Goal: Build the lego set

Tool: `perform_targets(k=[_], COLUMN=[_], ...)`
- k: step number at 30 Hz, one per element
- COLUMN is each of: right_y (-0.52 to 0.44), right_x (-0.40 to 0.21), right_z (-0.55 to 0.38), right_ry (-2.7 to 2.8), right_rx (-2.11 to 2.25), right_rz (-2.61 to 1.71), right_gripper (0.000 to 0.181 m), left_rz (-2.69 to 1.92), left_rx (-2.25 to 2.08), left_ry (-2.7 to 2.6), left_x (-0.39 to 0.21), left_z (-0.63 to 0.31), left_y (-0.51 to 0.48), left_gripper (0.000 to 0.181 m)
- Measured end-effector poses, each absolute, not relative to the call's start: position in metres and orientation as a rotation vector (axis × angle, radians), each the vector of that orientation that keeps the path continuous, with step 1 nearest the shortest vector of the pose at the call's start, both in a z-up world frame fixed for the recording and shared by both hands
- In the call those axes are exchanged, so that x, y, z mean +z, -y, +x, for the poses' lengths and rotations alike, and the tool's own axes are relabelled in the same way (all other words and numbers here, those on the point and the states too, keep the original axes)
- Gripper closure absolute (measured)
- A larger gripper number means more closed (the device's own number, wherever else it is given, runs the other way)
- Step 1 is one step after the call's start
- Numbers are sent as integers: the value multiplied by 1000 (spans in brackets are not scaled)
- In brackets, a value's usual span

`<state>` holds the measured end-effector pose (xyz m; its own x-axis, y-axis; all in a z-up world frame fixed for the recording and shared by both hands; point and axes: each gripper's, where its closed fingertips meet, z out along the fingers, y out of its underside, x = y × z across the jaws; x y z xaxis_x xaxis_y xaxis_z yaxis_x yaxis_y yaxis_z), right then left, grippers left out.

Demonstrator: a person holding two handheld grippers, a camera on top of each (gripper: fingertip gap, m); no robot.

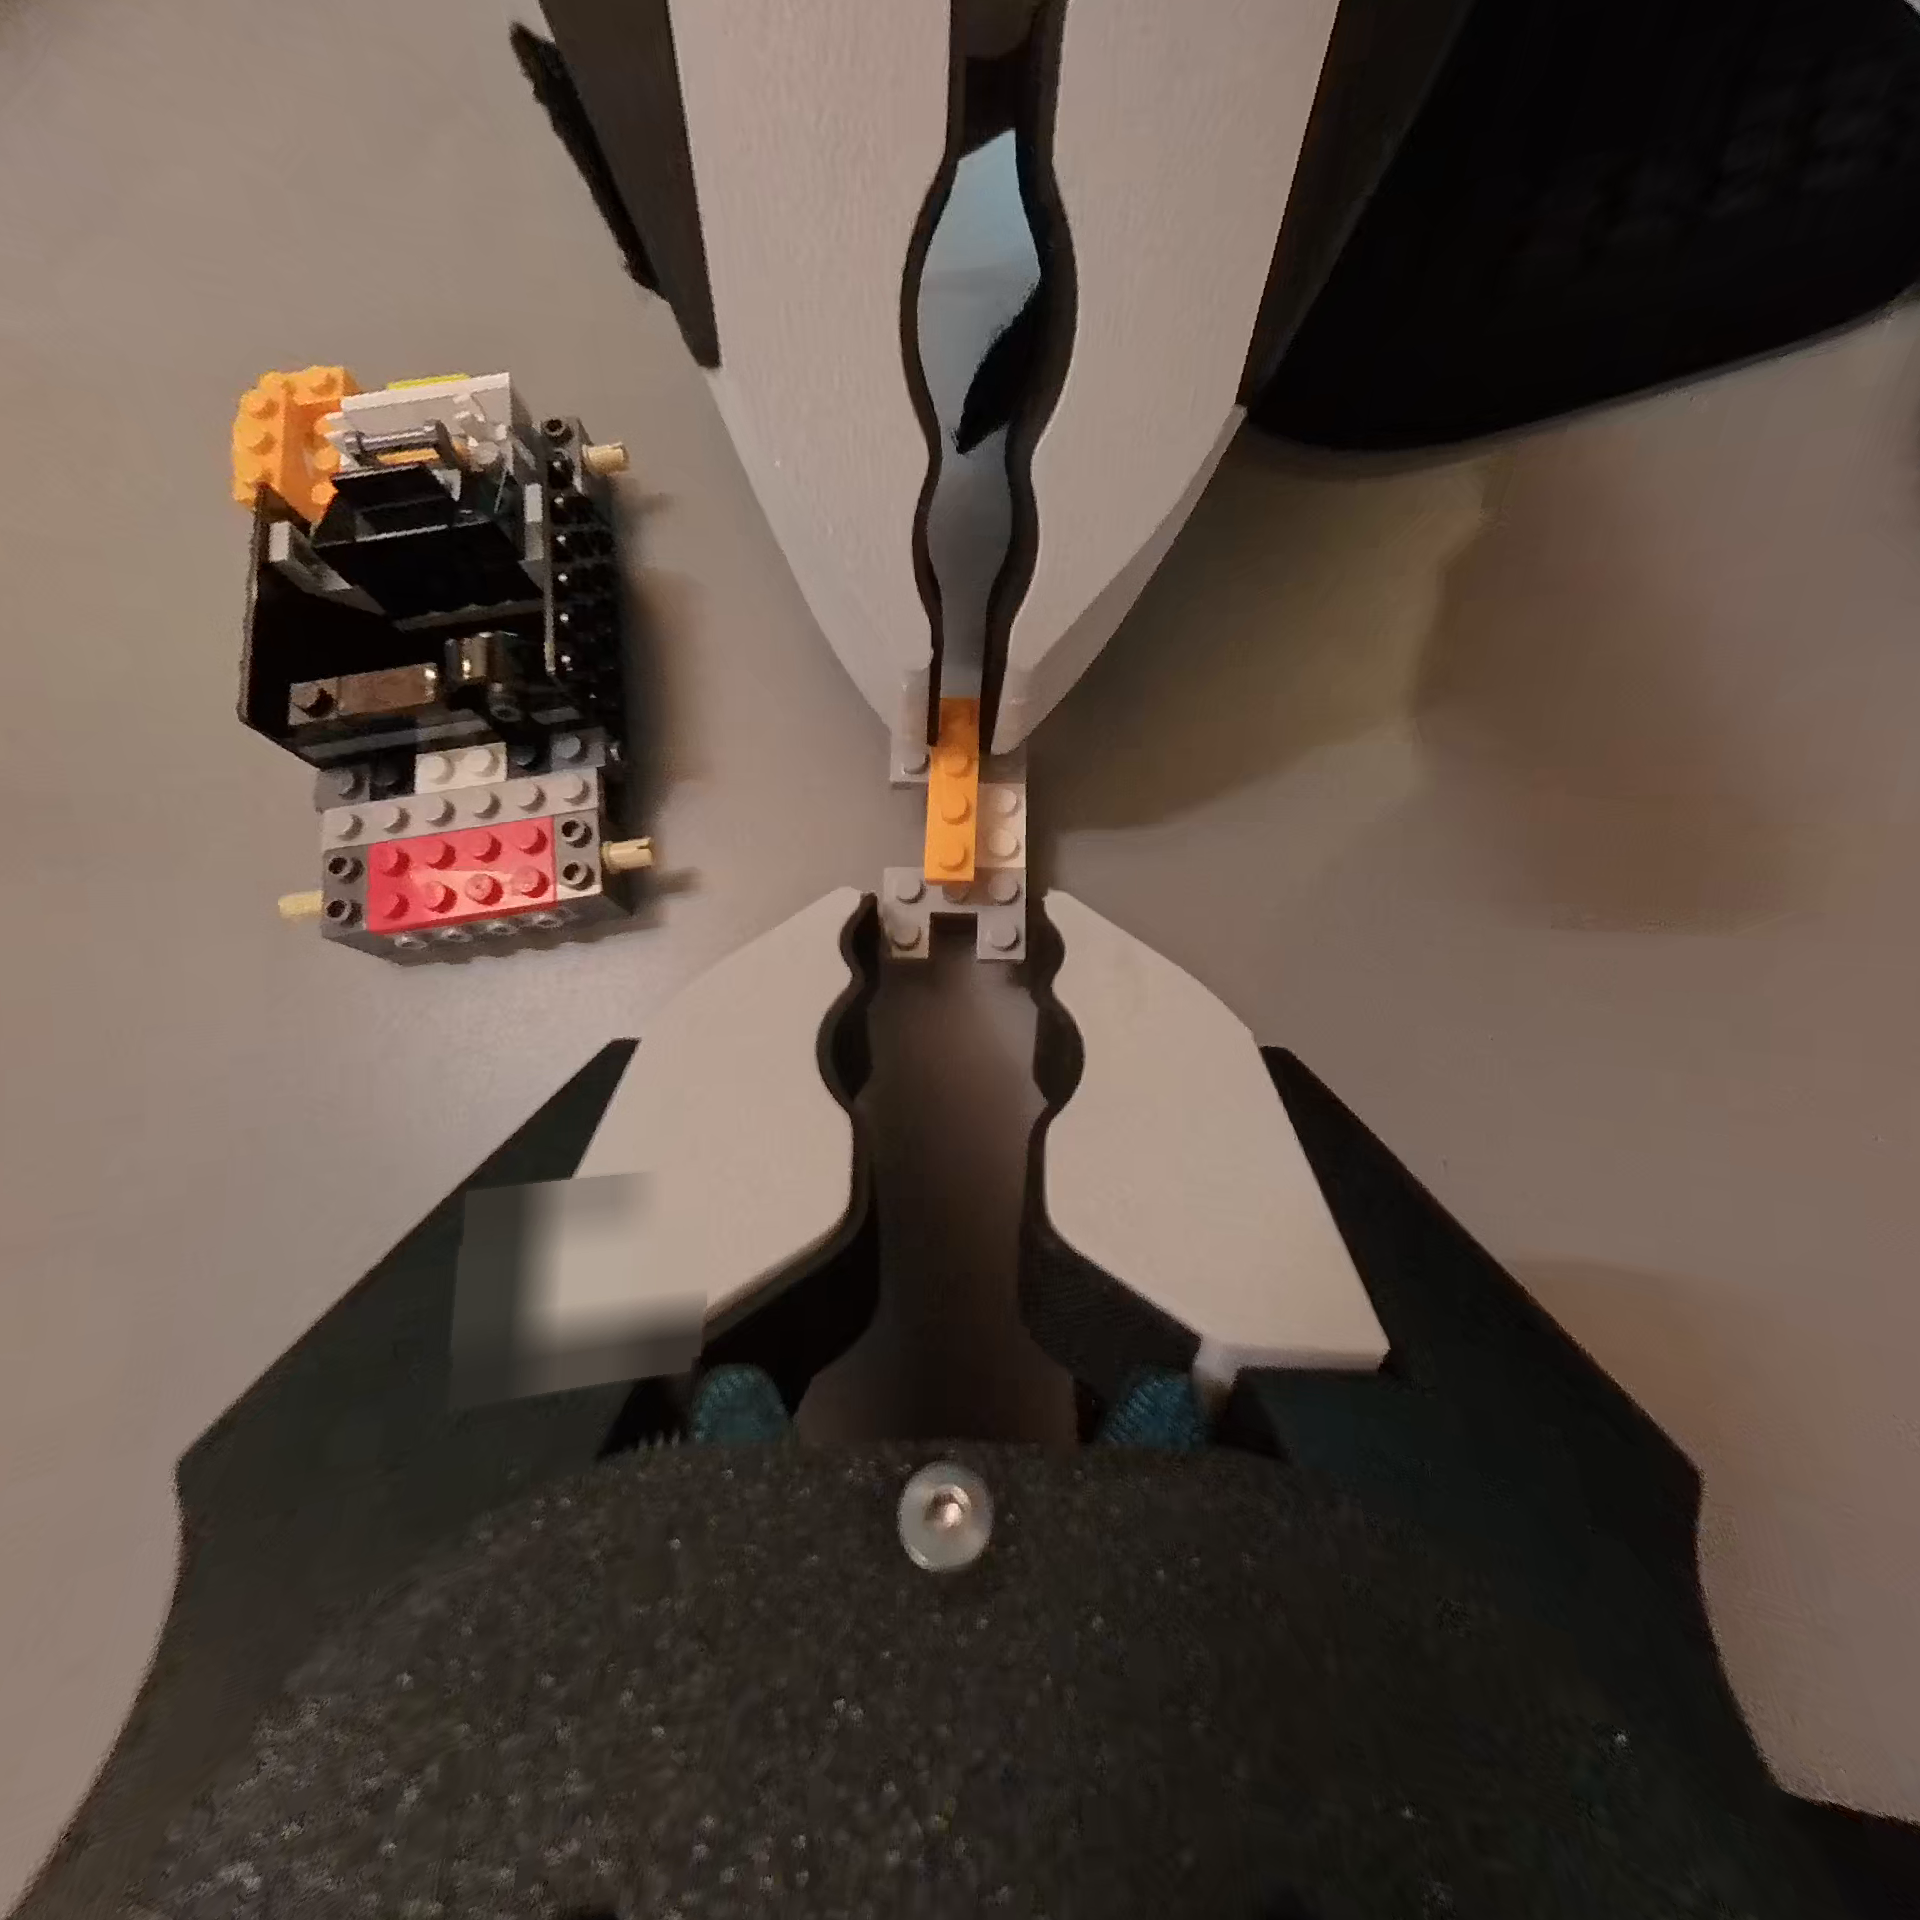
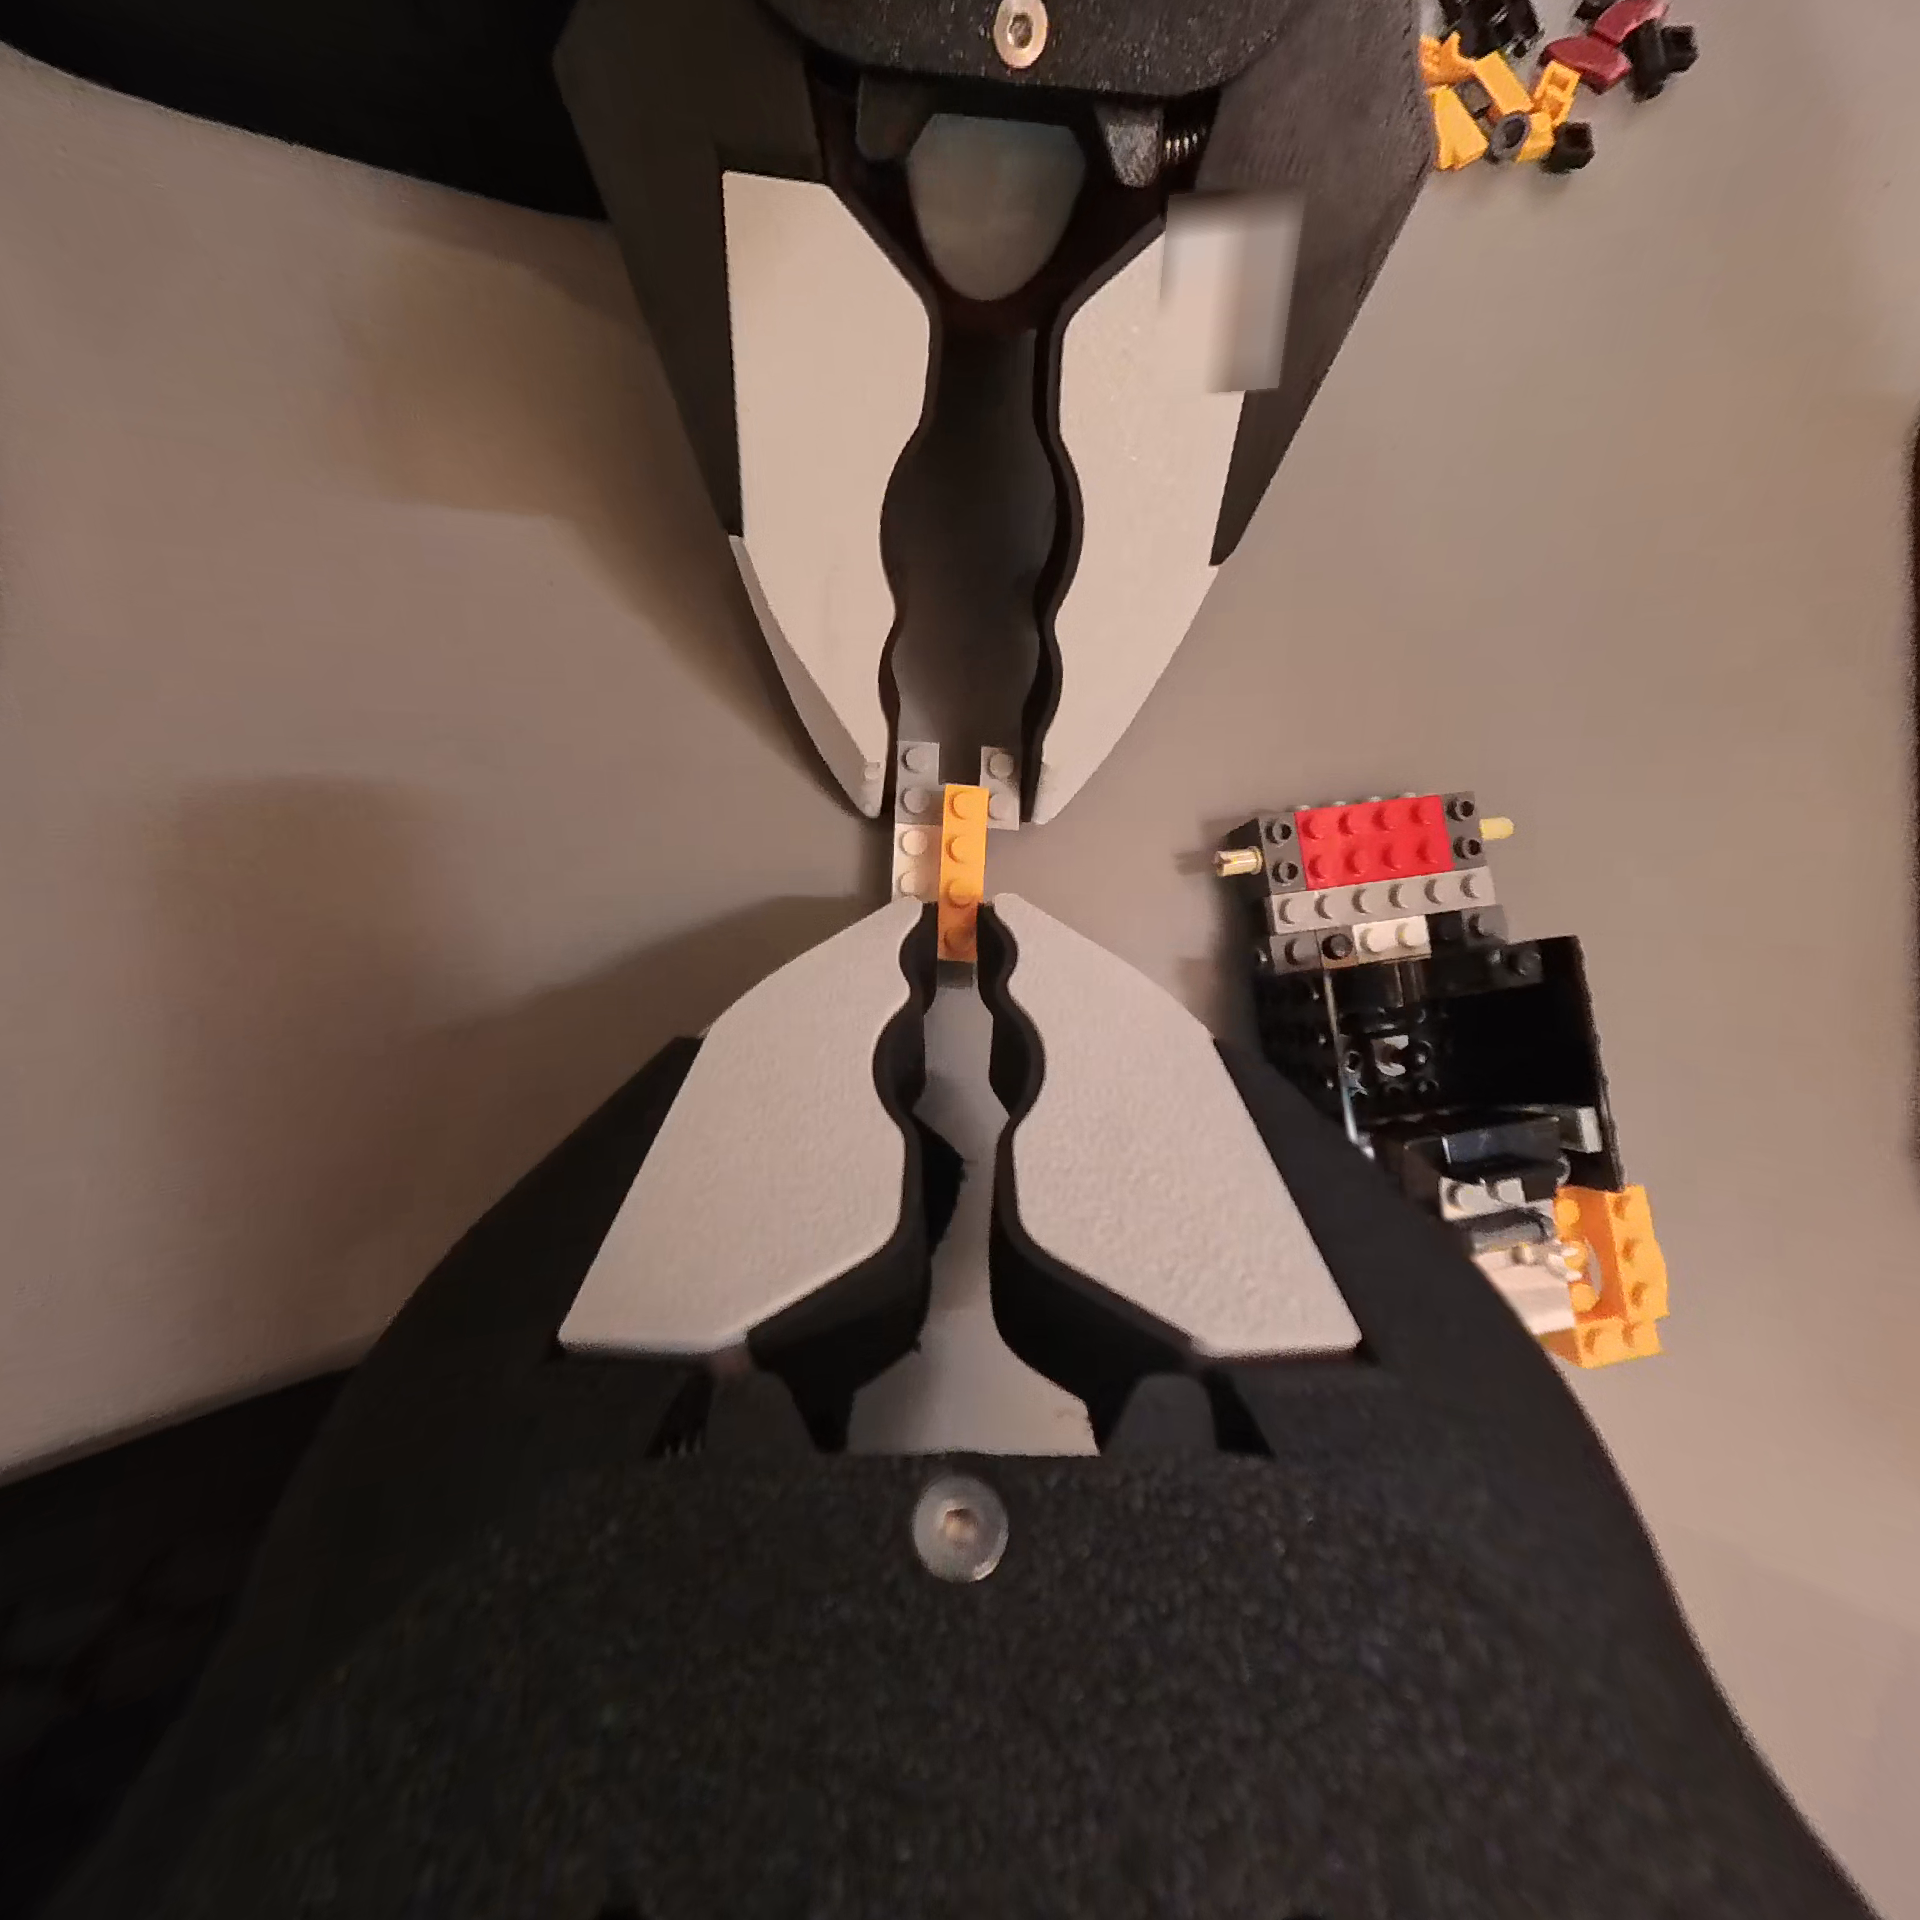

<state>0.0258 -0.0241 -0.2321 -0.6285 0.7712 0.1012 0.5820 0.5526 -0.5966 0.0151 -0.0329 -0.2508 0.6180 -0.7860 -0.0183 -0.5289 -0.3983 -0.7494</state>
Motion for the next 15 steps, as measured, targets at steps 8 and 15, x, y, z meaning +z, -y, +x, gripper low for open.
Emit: perform_targets(k=[8, 15], right_y=[26, 22], right_x=[-234, -234], right_z=[24, 26], right_ry=[2453, 2456], right_rx=[741, 726], right_rz=[-1114, -1127], right_gripper=[174, 174], left_rz=[-2066, -2066], left_rx=[-481, -470], left_ry=[-985, -990], left_x=[-243, -244], left_z=[13, 12], left_y=[32, 32], left_gripper=[147, 155])
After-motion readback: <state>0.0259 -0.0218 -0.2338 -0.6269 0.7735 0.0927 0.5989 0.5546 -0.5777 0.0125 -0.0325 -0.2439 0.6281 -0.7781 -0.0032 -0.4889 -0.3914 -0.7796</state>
